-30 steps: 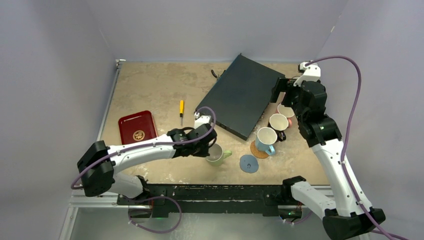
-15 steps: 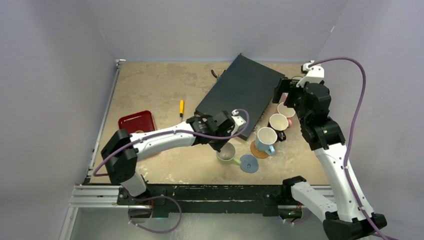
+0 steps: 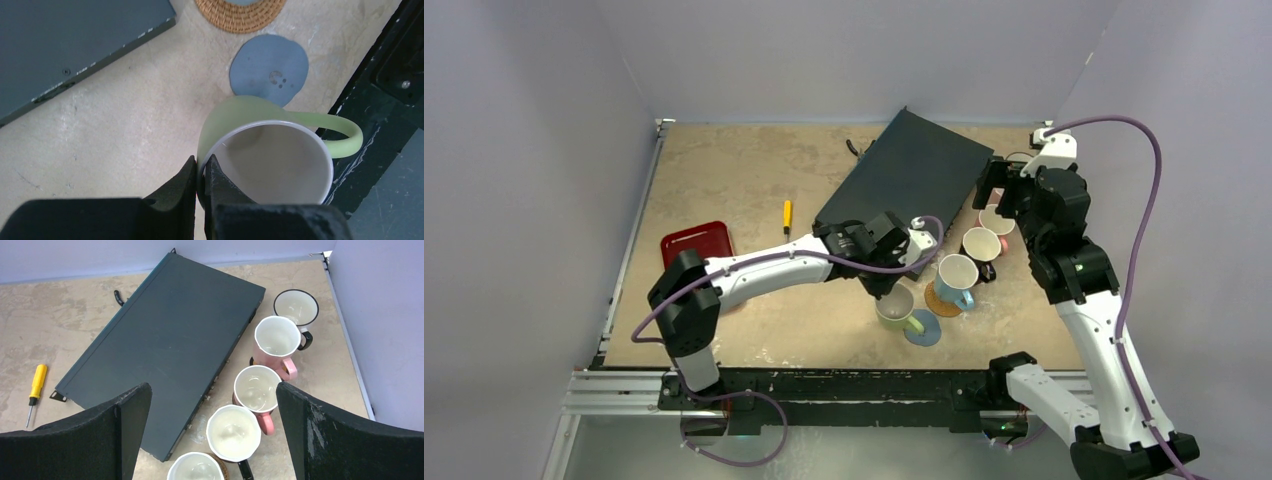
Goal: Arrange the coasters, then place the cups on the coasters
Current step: Place the cup on the coaster.
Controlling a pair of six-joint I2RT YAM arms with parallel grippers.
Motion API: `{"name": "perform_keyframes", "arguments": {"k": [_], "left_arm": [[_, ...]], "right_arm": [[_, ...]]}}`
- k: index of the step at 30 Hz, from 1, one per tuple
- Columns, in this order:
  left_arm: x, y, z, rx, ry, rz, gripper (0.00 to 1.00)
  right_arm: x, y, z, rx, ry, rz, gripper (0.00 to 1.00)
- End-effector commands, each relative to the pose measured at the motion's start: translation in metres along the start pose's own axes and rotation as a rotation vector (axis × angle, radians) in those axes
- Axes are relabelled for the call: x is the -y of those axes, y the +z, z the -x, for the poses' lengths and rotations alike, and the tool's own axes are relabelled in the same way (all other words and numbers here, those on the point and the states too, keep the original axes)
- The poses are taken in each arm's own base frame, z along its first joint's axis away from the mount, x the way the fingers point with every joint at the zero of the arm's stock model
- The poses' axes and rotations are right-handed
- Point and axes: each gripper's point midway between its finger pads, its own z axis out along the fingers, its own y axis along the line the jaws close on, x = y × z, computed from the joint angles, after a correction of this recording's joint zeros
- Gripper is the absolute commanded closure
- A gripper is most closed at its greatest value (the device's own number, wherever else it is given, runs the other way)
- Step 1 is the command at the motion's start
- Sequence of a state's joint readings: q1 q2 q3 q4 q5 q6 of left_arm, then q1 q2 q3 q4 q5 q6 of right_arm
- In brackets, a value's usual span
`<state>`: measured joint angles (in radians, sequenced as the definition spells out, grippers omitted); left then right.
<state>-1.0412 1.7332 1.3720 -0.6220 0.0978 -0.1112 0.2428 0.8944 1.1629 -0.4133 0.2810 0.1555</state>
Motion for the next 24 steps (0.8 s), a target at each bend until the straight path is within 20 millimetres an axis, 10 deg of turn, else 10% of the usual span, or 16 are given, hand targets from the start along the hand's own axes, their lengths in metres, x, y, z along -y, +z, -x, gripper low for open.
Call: {"name": "perform_keyframes", "arguments": {"k": [1,24], "left_arm": [[0.021,-0.005,0.05,0.137,0.025,-0.093,1.0],[0.06,0.031,0.08,0.159,0.053,-0.154,1.0]], "right_arm": [[0.006,-0.012,0.025,0.072,0.005,-0.026,0.02],[0.027,-0.029,0.042,0.163,0.037,-0.121,0.02]]}}
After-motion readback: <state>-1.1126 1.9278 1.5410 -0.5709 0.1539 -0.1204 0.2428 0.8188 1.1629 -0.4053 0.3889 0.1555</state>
